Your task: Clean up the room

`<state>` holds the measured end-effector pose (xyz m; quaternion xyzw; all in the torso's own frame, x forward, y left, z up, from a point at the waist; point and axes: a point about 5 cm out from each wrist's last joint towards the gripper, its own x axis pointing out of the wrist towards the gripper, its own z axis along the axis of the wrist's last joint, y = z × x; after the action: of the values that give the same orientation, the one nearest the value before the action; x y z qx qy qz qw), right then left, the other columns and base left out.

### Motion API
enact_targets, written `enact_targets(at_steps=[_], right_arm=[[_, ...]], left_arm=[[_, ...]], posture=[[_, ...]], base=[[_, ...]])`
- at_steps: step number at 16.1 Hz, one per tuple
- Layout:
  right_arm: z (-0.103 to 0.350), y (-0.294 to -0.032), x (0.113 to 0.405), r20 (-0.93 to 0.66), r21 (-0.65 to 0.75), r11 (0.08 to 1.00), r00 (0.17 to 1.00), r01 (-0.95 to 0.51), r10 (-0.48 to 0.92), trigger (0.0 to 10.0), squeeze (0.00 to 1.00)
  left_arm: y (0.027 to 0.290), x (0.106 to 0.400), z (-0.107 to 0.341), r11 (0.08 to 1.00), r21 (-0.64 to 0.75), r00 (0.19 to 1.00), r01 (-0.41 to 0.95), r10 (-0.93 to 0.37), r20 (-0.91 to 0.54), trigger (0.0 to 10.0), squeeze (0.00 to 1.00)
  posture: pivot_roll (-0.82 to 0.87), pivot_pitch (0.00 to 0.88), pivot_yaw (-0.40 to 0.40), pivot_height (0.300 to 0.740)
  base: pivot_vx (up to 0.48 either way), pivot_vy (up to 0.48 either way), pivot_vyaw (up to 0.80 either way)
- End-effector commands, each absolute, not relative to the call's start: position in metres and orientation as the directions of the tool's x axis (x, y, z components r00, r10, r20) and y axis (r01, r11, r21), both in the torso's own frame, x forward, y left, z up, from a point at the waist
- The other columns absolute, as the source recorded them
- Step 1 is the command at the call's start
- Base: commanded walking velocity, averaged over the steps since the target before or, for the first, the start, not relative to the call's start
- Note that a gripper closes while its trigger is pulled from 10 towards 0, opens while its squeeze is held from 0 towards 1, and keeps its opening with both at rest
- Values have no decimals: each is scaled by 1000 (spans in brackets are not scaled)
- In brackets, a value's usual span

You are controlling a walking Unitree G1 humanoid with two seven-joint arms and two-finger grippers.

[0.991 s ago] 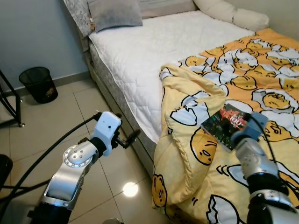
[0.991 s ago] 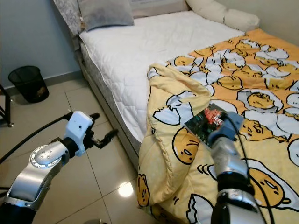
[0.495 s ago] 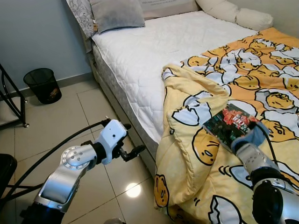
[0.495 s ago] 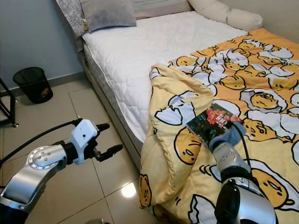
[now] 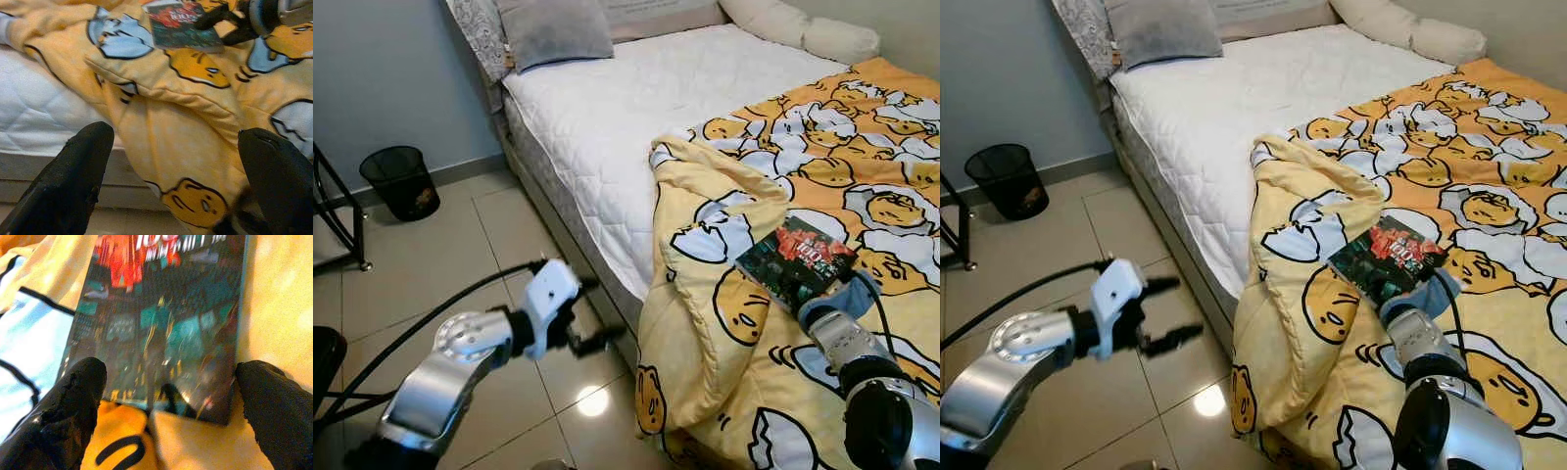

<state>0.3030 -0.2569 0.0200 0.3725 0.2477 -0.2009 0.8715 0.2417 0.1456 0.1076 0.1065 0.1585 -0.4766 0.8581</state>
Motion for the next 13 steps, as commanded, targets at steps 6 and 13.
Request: enact_targets(at_steps=[6,13], right_arm=[[2,-237,292,-614,696,438,788,568,-47,10000,0],[3,-223,297,-517,809,289,854,512,-64,10000,0]], left_arm=[[157,229,112,475,-47,415,879,-808,-419,10000,769],[163,228,114,494,-36,432,869,-791,-433,10000,761]], posture=[[68,0,29,740],[85,0,35,740]], base=[[0,0,0],[0,0,0]])
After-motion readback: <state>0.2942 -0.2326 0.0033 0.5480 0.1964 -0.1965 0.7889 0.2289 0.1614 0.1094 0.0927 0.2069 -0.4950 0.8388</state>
